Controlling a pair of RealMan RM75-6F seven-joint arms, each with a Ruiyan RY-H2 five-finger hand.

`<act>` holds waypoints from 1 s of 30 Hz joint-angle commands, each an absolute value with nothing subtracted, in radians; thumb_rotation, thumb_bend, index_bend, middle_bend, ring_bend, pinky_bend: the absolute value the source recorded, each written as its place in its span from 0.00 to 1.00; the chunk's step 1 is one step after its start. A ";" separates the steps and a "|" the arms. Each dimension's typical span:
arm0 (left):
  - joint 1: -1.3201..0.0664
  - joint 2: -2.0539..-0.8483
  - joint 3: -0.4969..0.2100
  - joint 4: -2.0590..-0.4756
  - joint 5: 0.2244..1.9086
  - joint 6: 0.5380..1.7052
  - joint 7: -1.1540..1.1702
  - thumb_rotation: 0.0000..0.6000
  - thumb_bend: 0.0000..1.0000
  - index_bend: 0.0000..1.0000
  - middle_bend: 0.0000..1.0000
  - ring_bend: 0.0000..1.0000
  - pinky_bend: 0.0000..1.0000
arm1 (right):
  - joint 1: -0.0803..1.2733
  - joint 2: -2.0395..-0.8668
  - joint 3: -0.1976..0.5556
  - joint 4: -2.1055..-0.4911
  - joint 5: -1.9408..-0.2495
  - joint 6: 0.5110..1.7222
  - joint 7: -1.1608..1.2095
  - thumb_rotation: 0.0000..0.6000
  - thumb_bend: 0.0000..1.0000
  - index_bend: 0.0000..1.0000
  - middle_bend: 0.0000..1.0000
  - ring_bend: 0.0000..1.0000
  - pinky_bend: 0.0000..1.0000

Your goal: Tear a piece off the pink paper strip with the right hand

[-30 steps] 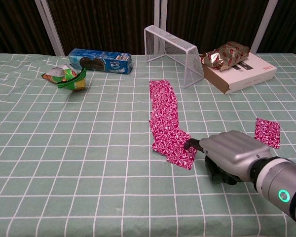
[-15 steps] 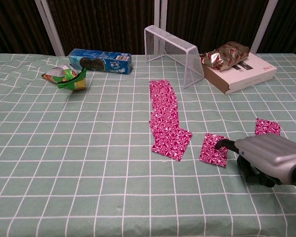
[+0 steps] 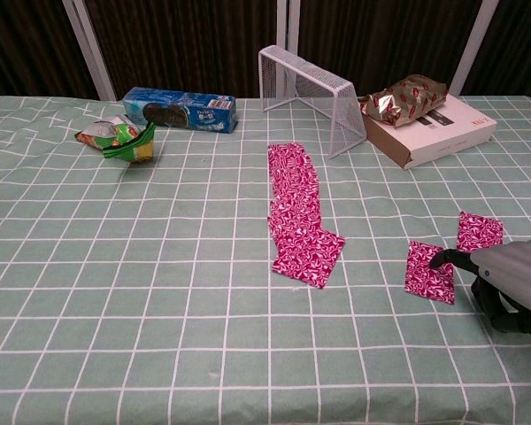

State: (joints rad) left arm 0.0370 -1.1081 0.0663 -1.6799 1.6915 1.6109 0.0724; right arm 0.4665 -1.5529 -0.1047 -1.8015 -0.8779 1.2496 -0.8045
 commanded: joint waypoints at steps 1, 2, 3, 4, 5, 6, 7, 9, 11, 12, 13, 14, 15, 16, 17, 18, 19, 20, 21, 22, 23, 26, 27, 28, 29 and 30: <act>0.037 -1.107 0.065 -1.682 1.693 1.614 0.074 1.00 0.02 0.06 0.01 0.00 0.08 | 0.458 -1.539 -0.095 -1.815 -0.919 1.257 -0.768 1.00 1.00 0.16 0.91 0.81 0.69; 0.037 -1.107 0.064 -1.683 1.693 1.615 0.074 1.00 0.02 0.06 0.01 0.00 0.08 | 0.454 -1.534 -0.092 -1.821 -0.941 1.261 -0.749 1.00 1.00 0.16 0.91 0.81 0.69; 0.037 -1.107 0.063 -1.684 1.692 1.616 0.073 1.00 0.02 0.06 0.01 0.00 0.08 | 0.447 -1.526 -0.088 -1.829 -0.978 1.271 -0.718 1.00 1.00 0.16 0.91 0.81 0.69; 0.037 -1.107 0.062 -1.684 1.692 1.616 0.073 1.00 0.02 0.06 0.01 0.00 0.08 | 0.440 -1.518 -0.087 -1.835 -1.012 1.281 -0.691 1.00 1.00 0.16 0.91 0.81 0.69; 0.037 -1.108 0.062 -1.685 1.692 1.616 0.073 1.00 0.02 0.06 0.01 0.00 0.08 | 0.433 -1.509 -0.086 -1.840 -1.051 1.295 -0.662 1.00 1.00 0.16 0.91 0.81 0.69; 0.036 -1.108 0.061 -1.685 1.692 1.616 0.074 1.00 0.02 0.06 0.01 0.00 0.08 | 0.420 -1.494 -0.087 -1.846 -1.109 1.318 -0.619 1.00 1.00 0.16 0.91 0.81 0.69; 0.036 -1.108 0.062 -1.685 1.693 1.616 0.073 1.00 0.02 0.06 0.01 0.00 0.08 | 0.409 -1.481 -0.088 -1.847 -1.155 1.339 -0.586 1.00 1.00 0.16 0.91 0.81 0.69; 0.036 -1.110 0.062 -1.683 1.694 1.616 0.072 1.00 0.02 0.06 0.01 0.00 0.08 | 0.384 -1.447 -0.091 -1.842 -1.259 1.391 -0.504 1.00 1.00 0.16 0.91 0.81 0.69; 0.035 -1.111 0.062 -1.682 1.696 1.615 0.070 1.00 0.02 0.06 0.01 0.00 0.08 | 0.359 -1.426 -0.083 -1.814 -1.347 1.455 -0.426 1.00 0.98 0.17 0.91 0.81 0.69; 0.034 -1.113 0.062 -1.682 1.698 1.614 0.071 1.00 0.02 0.06 0.01 0.00 0.08 | 0.343 -1.423 -0.070 -1.765 -1.412 1.513 -0.383 1.00 0.97 0.18 0.90 0.79 0.69; 0.033 -1.114 0.062 -1.683 1.700 1.613 0.071 1.00 0.02 0.06 0.01 0.00 0.08 | 0.333 -1.423 -0.061 -1.712 -1.461 1.558 -0.364 1.00 0.93 0.19 0.84 0.73 0.65; 0.032 -1.115 0.063 -1.683 1.702 1.613 0.072 1.00 0.02 0.06 0.01 0.00 0.08 | 0.329 -1.415 -0.063 -1.652 -1.502 1.580 -0.361 1.00 0.79 0.17 0.69 0.53 0.51; 0.031 -1.116 0.063 -1.684 1.705 1.613 0.074 1.00 0.02 0.06 0.01 0.00 0.08 | 0.322 -1.375 -0.079 -1.609 -1.495 1.563 -0.416 1.00 0.56 0.12 0.43 0.29 0.30; 0.031 -1.118 0.063 -1.685 1.707 1.612 0.077 1.00 0.02 0.06 0.01 0.00 0.08 | 0.310 -1.346 -0.076 -1.617 -1.455 1.553 -0.478 1.00 0.31 0.06 0.20 0.09 0.12; 0.030 -1.119 0.064 -1.687 1.709 1.612 0.079 1.00 0.02 0.06 0.01 0.00 0.08 | 0.299 -1.327 -0.069 -1.649 -1.414 1.542 -0.500 1.00 0.18 0.02 0.08 0.01 0.04; 0.030 -1.120 0.064 -1.690 1.712 1.612 0.082 1.00 0.02 0.06 0.01 0.00 0.08 | 0.290 -1.306 -0.066 -1.688 -1.389 1.527 -0.466 1.00 0.07 0.00 0.00 0.00 0.00; 0.030 -1.122 0.065 -1.692 1.714 1.613 0.085 1.00 0.02 0.06 0.01 0.00 0.08 | 0.285 -1.288 -0.064 -1.699 -1.384 1.521 -0.440 1.00 0.03 0.00 0.00 0.00 0.00; 0.030 -1.124 0.065 -1.694 1.716 1.613 0.088 1.00 0.02 0.06 0.01 0.00 0.08 | 0.277 -1.273 -0.062 -1.699 -1.384 1.527 -0.432 1.00 0.02 0.00 0.00 0.00 0.00; 0.031 -1.126 0.067 -1.697 1.718 1.613 0.093 1.00 0.02 0.06 0.01 0.00 0.08 | 0.265 -1.262 -0.058 -1.690 -1.389 1.543 -0.435 1.00 0.02 0.00 0.00 0.00 0.00; 0.031 -1.127 0.068 -1.701 1.719 1.613 0.097 1.00 0.02 0.06 0.01 0.00 0.08 | 0.255 -1.258 -0.057 -1.686 -1.393 1.554 -0.433 1.00 0.02 0.00 0.00 0.00 0.00; 0.031 -1.127 0.069 -1.705 1.720 1.612 0.101 1.00 0.02 0.06 0.01 0.00 0.08 | 0.245 -1.254 -0.056 -1.688 -1.393 1.561 -0.425 1.00 0.02 0.00 0.00 0.00 0.00; 0.028 -1.126 0.065 -1.716 1.721 1.610 0.112 1.00 0.02 0.06 0.01 0.00 0.08 | 0.215 -1.227 -0.058 -1.704 -1.383 1.573 -0.422 1.00 0.02 0.00 0.00 0.00 0.00; 0.027 -1.128 0.064 -1.718 1.722 1.611 0.113 1.00 0.02 0.06 0.01 0.00 0.08 | 0.204 -1.218 -0.058 -1.708 -1.380 1.578 -0.428 1.00 0.02 0.00 0.00 0.00 0.00; 0.027 -1.130 0.063 -1.717 1.721 1.610 0.112 1.00 0.02 0.06 0.01 0.00 0.08 | 0.197 -1.213 -0.058 -1.711 -1.378 1.579 -0.425 1.00 0.03 0.00 0.00 0.00 0.00; 0.026 -1.132 0.064 -1.715 1.721 1.607 0.113 1.00 0.02 0.06 0.01 0.00 0.08 | 0.191 -1.209 -0.058 -1.715 -1.377 1.577 -0.415 1.00 0.03 0.00 0.00 0.00 0.00; 0.025 -1.134 0.065 -1.714 1.719 1.602 0.115 1.00 0.02 0.06 0.01 0.00 0.08 | 0.183 -1.205 -0.057 -1.717 -1.375 1.574 -0.399 1.00 0.03 0.00 0.00 0.00 0.00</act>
